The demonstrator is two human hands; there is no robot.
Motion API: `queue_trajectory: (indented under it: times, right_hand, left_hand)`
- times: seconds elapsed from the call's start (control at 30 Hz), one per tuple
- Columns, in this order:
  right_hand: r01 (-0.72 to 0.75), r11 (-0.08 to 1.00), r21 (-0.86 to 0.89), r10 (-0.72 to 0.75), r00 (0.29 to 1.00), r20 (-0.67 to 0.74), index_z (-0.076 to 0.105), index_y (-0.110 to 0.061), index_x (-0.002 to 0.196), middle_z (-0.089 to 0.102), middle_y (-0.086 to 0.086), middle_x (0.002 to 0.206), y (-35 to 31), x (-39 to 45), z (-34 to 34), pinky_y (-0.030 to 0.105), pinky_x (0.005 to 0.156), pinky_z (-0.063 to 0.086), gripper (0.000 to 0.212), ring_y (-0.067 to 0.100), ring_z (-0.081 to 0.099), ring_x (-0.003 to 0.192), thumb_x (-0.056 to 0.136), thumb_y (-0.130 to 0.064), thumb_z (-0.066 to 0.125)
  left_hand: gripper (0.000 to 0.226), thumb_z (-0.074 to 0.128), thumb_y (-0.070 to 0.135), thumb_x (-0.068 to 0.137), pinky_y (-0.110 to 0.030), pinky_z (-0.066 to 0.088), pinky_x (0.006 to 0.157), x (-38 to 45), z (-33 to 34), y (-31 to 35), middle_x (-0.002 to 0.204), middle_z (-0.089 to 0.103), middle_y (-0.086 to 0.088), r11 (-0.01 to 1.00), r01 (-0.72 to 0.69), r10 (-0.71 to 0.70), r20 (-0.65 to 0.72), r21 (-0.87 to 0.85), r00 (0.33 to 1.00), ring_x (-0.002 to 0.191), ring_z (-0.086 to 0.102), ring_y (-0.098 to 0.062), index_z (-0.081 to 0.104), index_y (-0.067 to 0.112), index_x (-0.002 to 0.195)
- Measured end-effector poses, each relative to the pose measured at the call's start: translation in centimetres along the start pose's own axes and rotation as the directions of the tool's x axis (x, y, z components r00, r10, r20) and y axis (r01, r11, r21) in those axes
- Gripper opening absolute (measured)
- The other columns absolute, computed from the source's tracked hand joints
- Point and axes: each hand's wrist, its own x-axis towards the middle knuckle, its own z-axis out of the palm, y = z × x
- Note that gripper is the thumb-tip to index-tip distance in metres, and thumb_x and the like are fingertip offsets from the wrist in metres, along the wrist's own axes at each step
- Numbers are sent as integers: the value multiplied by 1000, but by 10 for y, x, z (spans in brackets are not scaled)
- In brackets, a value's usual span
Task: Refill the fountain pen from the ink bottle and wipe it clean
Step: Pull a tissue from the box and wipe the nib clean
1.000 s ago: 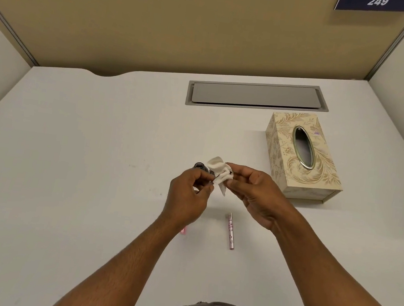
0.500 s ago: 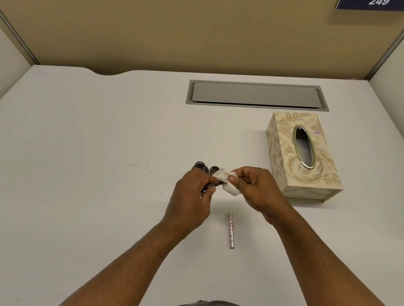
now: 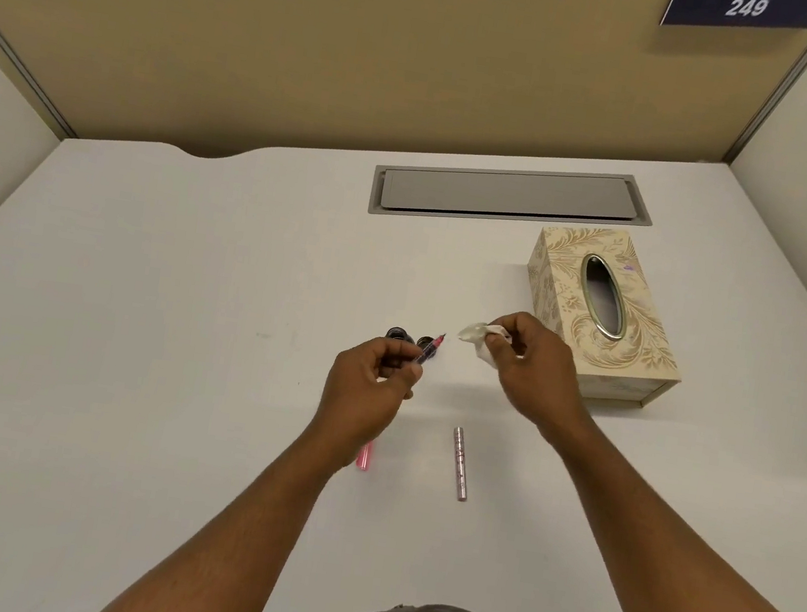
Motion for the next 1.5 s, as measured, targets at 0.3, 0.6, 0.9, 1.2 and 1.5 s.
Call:
queue_trajectory:
  times: [0.3,0.6,0.9,1.2,1.5]
  right_hand:
    - [-70,928,366,104,992,-73,70,-21,94,73,-6,84,-21,-27,28,45,74,60,8,13,70,77,90,-24,64]
    - [-159,902,401,148,987,57,73,-22,91,74,-3,85,-28,-33,28,33,72,55,14,17,67,78,92,-16,61]
    - [-469,469,749,71,865,497,72,-8,105,70,9,103,-15,-22,16,23,72,44,23,12,60,83,85,-16,66]
    - [-364,652,665,156,923,352,77,-7,92,73,11,88,-22,-21,14,26,67,45,11,16,57,75,86,-12,70]
    - [-504,621,601,430,860,276,76,-6,80,70,7,77,-34,-27,23,25,60,46,13,13,55,63,72,-1,68]
  left_hand:
    - [13,64,5,89,-25,57,73,-9,11,11,97,71,-11,964,88,-76,54,-250,996,78,65,-16,68,15,97]
    - [14,67,12,87,-20,55,73,-11,15,5,91,69,13,989,-132,137,-69,71,988,82,64,-5,65,23,95]
    - [12,68,4,85,-20,49,63,-12,10,12,86,68,-8,996,-87,88,31,-35,996,63,58,-10,66,16,85]
    - [7,63,2,84,-23,47,60,-13,16,1,80,61,-3,849,-415,468,-100,326,878,68,56,-16,59,7,82]
    - [23,65,-15,73,-26,46,51,-14,20,-11,86,59,-12,370,-538,744,105,757,660,80,51,-24,66,0,91]
